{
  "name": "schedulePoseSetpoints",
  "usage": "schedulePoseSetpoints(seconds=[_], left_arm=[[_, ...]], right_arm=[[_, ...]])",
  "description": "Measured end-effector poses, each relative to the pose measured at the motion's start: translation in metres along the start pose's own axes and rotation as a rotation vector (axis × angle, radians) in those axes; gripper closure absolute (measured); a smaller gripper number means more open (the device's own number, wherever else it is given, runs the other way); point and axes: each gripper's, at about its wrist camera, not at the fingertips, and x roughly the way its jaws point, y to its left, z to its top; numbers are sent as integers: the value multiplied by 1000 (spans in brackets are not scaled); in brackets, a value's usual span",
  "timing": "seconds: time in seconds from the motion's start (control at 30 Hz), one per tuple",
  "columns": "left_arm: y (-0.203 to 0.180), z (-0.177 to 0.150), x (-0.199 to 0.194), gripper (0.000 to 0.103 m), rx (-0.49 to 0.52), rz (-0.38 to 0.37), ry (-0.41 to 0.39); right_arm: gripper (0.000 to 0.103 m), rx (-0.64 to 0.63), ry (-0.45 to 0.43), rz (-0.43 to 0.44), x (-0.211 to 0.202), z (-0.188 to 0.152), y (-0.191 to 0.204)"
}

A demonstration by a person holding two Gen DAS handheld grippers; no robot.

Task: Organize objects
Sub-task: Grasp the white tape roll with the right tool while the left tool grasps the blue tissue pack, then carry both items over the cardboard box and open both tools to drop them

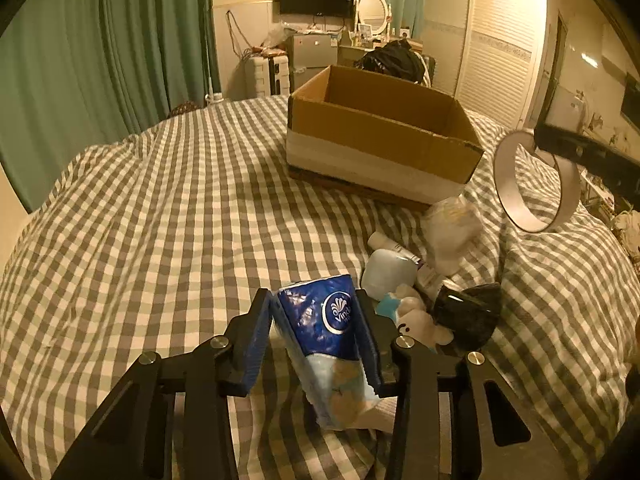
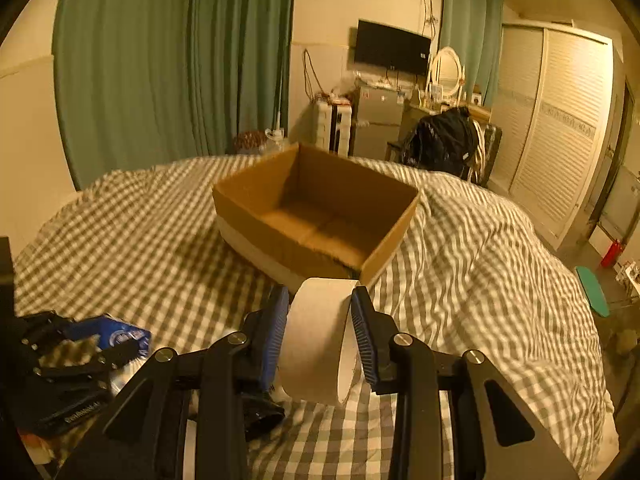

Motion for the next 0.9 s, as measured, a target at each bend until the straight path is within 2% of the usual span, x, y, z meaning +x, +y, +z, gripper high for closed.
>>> schedulePoseSetpoints(seconds=[0.33,0.47,0.53,0.9], left_arm=[[4,25,-7,71,-5,-24,-35],[12,44,-6,73,-49,-94,-15],[16,58,-6,73,-65,-110,-22],[2,163,4,73,-27,-80,-141]], right_arm=[[71,-19,-47,25,-18,15,5],[71,-20,-55,42,-19,22,4],[71,-24,-63,50,-20,27,3],[71,-44,-132,68,5,85,-9]])
